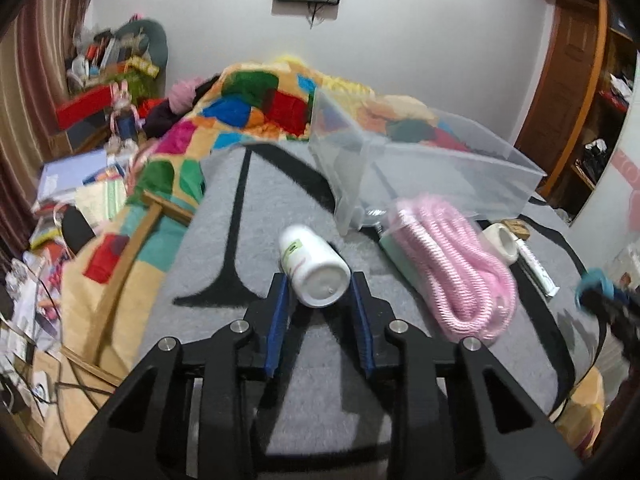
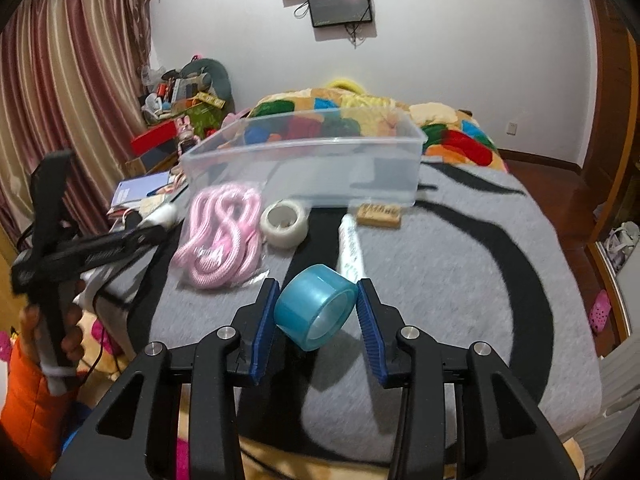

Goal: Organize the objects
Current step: 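Grasp the white pill bottle with the left tool while the right tool grasps the blue tape roll, then lower the bottle and blue tape into the clear box and open both tools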

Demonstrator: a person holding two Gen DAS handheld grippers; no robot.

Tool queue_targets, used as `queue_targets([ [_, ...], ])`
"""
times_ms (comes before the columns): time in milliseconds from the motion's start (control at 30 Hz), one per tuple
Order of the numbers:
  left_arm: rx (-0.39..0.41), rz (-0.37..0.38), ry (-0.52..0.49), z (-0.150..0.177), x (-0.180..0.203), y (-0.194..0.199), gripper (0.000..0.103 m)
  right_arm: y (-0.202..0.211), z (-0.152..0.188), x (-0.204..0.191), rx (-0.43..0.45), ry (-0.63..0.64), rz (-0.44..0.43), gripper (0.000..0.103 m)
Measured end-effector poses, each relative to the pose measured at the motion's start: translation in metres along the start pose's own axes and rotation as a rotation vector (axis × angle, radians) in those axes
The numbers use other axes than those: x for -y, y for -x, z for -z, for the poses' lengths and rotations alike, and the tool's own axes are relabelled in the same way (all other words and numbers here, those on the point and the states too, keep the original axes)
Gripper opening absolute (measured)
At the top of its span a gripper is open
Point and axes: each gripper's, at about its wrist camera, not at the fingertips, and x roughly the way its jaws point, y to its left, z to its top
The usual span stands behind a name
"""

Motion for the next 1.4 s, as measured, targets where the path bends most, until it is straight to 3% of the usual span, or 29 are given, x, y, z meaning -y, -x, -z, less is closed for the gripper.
queue_targets([
  [233,0.1,0.02,-0.074,-0.015,0.017,0.029,0.028,0.001,-0.035,0.007,0.082,-0.013,0.011,0.036],
  [667,0.182,0.108,-0.107,-0.08,0.037,0.027,0.028,-0.036,-0.111,0.001,0.135,0.038,0.038,0.036],
  [967,0.108,0.119,-0.084,-0.119,0.042,-0.029,0.028,-0.1,-0.133,0.01,-0.01,0.018,0.035,0.036],
  [1300,0.006,0.118,-0.07,-0.108,0.041,-0.061,0.028,-0.12,-0.126,0.003,-0.097,0.058,0.011,0.037],
  [1400,0.005,0.128,-0.084,-0.106,0.043,-0.054,0.032,-0.116,-0.125,0.001,-0.087,0.054,0.003,0.047],
])
